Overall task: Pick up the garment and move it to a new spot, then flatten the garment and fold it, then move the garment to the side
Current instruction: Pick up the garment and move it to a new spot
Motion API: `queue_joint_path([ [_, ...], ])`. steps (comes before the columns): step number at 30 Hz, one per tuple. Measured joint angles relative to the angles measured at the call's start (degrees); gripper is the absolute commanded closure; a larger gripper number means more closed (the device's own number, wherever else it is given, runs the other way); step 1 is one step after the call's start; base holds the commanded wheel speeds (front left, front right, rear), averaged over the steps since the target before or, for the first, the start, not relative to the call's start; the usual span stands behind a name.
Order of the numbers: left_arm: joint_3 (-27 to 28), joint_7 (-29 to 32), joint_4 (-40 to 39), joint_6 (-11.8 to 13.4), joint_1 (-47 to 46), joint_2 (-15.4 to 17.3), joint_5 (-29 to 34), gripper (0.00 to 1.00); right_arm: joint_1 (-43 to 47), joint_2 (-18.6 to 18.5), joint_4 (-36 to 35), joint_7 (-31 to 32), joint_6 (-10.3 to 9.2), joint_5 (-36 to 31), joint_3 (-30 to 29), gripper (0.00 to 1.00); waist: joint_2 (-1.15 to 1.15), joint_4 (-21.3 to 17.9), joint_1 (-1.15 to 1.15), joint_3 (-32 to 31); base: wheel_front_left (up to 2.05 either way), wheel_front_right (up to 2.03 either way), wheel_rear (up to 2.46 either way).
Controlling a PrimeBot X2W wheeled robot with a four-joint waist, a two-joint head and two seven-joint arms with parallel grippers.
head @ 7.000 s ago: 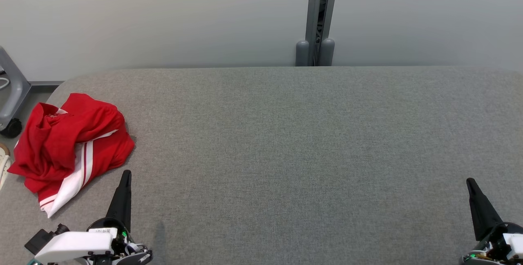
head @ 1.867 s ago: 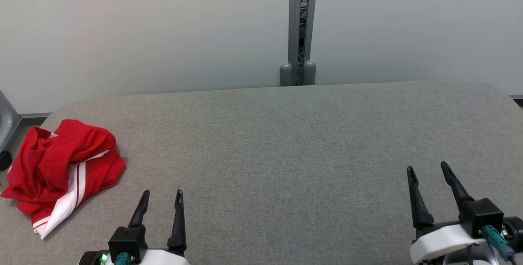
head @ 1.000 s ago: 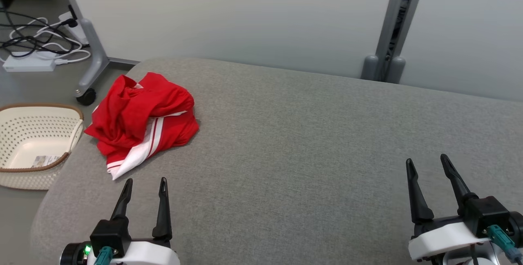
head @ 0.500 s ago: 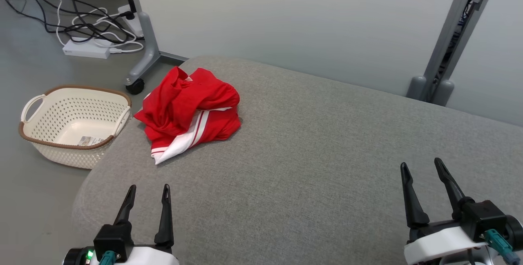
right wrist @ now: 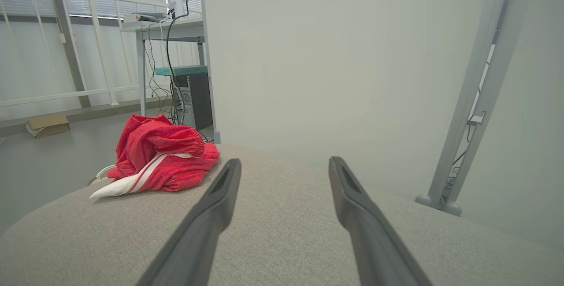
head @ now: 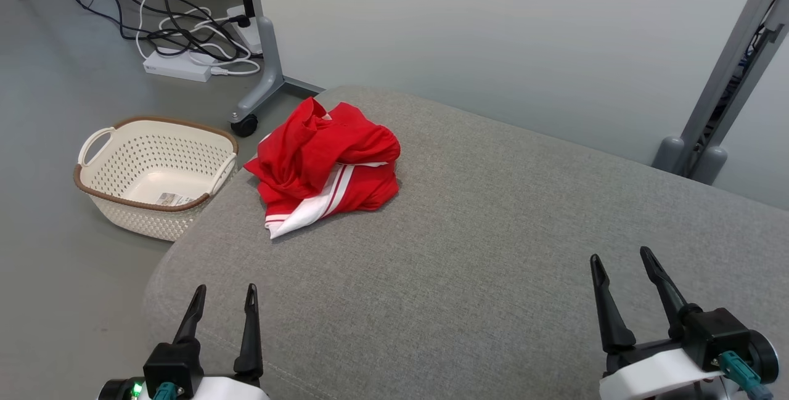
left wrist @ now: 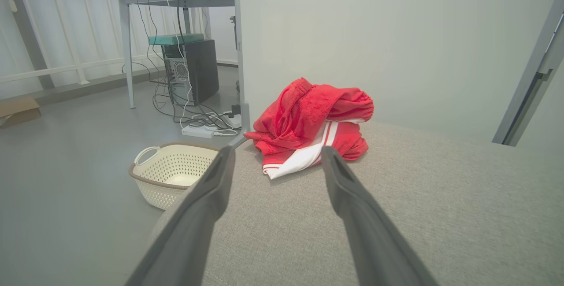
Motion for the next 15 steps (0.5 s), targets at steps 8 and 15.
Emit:
queue_joint_path([
  [8,0.8,0.0,0.5,-0.1,0.2,0.0,-1.0,0.00,-0.1,0.0,0.4,0.0,0.00,0.0,0.8,0.00,0.00,0.7,0.00,-0.4,0.00,0.00,0.00],
  [15,0.7,0.0,2.3,-0.7,0.2,0.0,-0.9,0.00,-0.1,0.0,0.4,0.0,0.00,-0.2,0.9,0.00,0.00,0.2,0.00,0.0,0.00,0.00,0.00],
])
